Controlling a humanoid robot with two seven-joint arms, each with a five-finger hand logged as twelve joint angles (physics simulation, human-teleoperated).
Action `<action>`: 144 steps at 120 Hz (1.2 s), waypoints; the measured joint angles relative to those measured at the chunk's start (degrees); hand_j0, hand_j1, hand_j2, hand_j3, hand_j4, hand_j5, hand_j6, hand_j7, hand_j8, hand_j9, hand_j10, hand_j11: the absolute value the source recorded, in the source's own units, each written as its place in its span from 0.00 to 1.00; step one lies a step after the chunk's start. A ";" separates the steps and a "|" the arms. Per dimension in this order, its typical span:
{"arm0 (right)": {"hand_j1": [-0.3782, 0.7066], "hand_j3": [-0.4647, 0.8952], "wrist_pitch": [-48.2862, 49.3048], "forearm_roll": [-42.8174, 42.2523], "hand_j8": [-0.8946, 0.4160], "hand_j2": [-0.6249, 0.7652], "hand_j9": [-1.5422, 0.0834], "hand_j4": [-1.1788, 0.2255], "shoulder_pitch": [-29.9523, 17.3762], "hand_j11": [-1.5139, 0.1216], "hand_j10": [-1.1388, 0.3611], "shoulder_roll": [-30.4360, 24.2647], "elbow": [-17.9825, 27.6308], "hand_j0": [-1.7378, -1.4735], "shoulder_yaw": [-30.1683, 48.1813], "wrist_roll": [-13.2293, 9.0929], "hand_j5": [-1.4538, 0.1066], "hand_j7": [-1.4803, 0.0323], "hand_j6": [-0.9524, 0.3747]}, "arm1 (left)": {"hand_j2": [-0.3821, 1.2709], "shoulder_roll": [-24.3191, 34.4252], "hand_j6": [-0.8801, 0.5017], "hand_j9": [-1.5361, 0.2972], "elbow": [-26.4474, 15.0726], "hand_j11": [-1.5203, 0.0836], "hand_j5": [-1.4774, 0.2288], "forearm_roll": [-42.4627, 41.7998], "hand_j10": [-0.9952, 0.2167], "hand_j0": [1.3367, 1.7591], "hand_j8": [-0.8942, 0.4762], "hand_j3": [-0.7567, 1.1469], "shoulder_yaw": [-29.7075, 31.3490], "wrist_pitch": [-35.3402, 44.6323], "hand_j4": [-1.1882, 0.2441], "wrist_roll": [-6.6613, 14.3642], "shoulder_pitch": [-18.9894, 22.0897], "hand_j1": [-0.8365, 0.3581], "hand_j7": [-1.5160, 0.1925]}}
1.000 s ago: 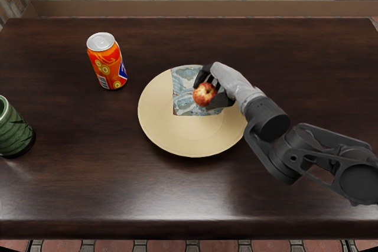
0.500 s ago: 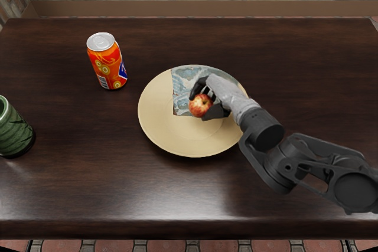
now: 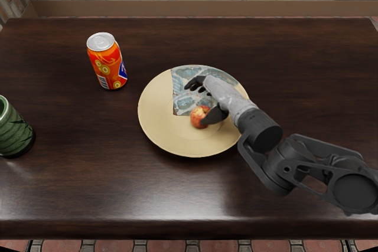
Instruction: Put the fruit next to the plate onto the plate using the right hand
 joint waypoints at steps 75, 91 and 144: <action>0.34 0.34 46.67 44.56 0.46 0.41 0.72 0.63 0.30 0.70 0.57 -14.44 -0.46 0.30 32.71 0.00 0.69 0.73 0.50 | 0.23 0.00 0.63 0.83 0.00 0.94 0.86 0.00 0.81 0.76 0.65 0.40 -0.01 0.00 0.82 0.00 0.00 0.98 0.88; 0.33 0.34 53.12 52.66 0.47 0.41 0.73 0.64 0.26 0.70 0.57 -19.13 -1.72 0.30 36.90 0.00 0.70 0.74 0.51 | 0.23 0.00 0.63 0.83 0.00 0.94 0.86 0.01 0.81 0.76 0.65 0.40 0.01 0.00 0.82 0.00 0.00 0.98 0.88; 0.13 0.34 55.75 59.40 0.61 0.44 0.87 0.77 -0.71 0.85 0.69 -24.37 -3.71 0.30 41.62 0.00 0.85 0.90 0.64 | 0.23 0.00 0.63 0.83 -0.08 0.94 0.86 0.09 0.81 0.76 0.65 0.40 -0.02 -0.08 0.82 0.00 -0.44 0.98 0.88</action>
